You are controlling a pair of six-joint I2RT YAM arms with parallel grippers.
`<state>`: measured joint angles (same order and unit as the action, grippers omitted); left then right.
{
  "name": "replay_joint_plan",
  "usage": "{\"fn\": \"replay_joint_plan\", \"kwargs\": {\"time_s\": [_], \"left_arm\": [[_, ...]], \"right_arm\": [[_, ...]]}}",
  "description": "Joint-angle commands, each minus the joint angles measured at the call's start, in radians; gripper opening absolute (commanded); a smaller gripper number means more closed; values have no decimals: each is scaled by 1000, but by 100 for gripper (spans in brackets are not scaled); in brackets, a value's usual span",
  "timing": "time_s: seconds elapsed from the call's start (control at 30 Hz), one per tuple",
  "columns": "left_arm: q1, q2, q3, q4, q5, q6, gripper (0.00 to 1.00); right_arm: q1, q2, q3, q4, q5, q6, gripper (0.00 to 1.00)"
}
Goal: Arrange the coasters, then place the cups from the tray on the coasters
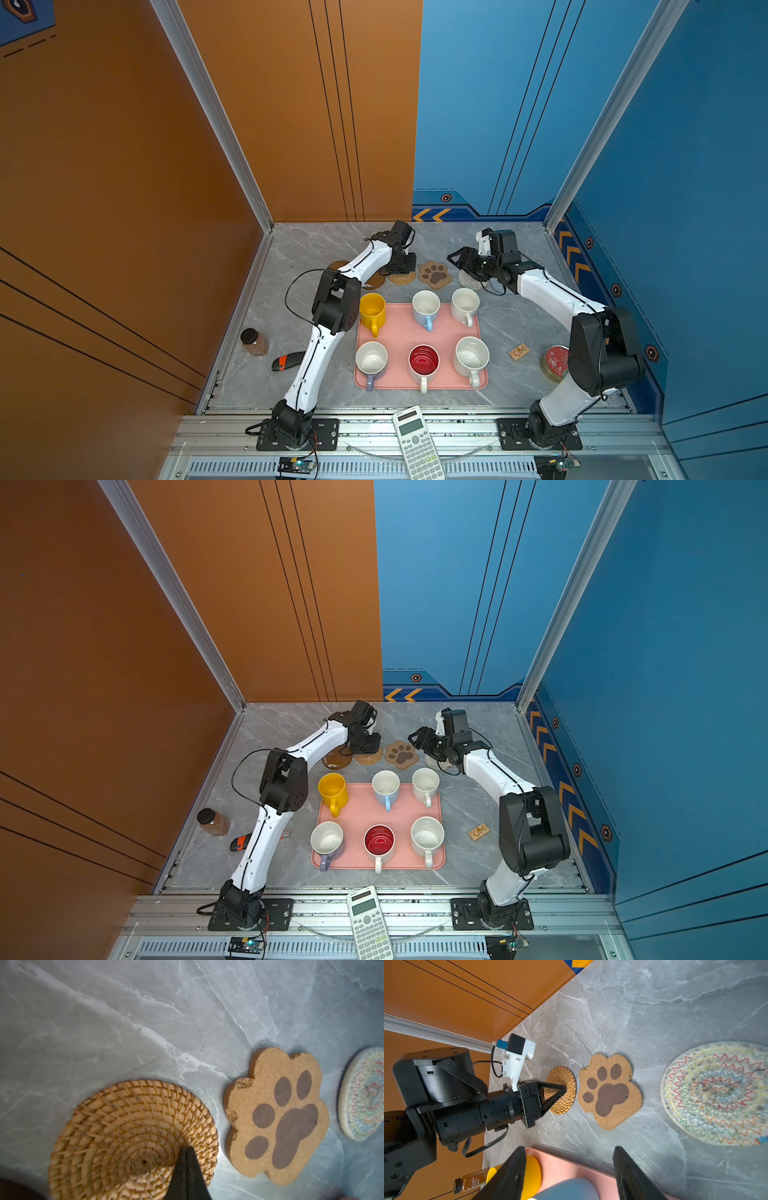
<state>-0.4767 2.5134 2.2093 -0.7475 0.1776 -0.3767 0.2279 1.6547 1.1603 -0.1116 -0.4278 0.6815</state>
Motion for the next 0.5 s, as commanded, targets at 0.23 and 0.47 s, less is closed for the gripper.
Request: {"fn": "replay_joint_plan", "kwargs": {"time_s": [0.23, 0.47], "left_arm": [[-29, 16, -77, -119, 4, 33, 2], [-36, 6, -89, -121, 0, 32, 2]], "right_arm": [[-3, -24, -28, 42, -26, 16, 65], [-6, -23, -35, 52, -33, 19, 65]]}}
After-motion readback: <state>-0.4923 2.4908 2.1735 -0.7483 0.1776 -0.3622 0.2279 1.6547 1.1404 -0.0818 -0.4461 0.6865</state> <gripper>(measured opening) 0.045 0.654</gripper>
